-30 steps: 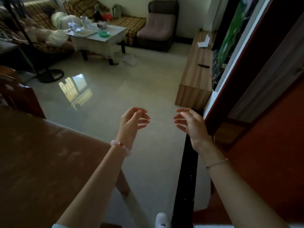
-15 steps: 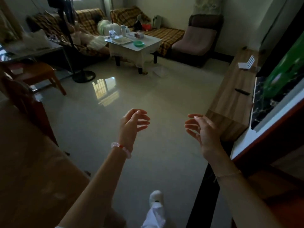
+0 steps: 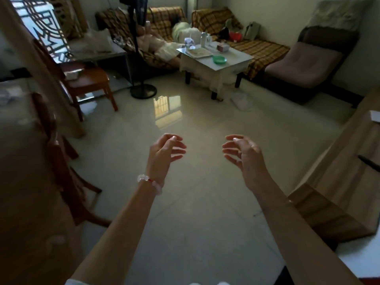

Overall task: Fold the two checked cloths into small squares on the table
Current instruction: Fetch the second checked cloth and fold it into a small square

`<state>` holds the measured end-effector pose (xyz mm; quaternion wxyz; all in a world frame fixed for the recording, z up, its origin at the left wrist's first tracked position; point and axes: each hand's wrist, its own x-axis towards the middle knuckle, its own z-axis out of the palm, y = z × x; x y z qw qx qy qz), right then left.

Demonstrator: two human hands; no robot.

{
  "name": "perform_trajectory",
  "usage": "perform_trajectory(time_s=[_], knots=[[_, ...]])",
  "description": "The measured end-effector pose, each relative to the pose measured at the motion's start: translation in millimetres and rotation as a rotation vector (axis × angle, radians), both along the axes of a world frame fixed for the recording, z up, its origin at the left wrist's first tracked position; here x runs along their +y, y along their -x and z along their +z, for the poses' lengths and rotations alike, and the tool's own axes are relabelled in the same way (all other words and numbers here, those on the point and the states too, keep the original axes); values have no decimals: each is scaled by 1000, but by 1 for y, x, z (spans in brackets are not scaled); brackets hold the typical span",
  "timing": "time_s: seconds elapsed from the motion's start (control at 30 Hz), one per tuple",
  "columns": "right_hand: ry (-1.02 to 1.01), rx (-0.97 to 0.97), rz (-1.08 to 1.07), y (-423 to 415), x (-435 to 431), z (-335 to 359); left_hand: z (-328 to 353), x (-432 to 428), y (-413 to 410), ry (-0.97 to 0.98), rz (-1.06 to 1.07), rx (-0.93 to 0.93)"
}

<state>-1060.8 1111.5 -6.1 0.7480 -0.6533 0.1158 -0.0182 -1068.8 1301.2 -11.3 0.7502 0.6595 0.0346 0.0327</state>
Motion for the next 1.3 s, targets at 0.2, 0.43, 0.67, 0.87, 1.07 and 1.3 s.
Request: perform_trajectory(time_s=[0.2,0.43,0.67,0.87,1.07,1.3], knots=[[-17,-6,251,-95,43,-3,-1,44,-55,-4,242,32],[-18,-24,537,-214,99,-7,-3,83,-136,-36,543,65],[-37,-4,772,-338,164,4,8,113,-225,-22,793,108],[-49,10,981,-406,227,2,18,148,-277,-48,995,92],[-33,36,1127,-459,301,-5,17,204,-303,-19,1115,76],[-4,11,1221,-528,408,-6,3,300,-362,19,1212,60]])
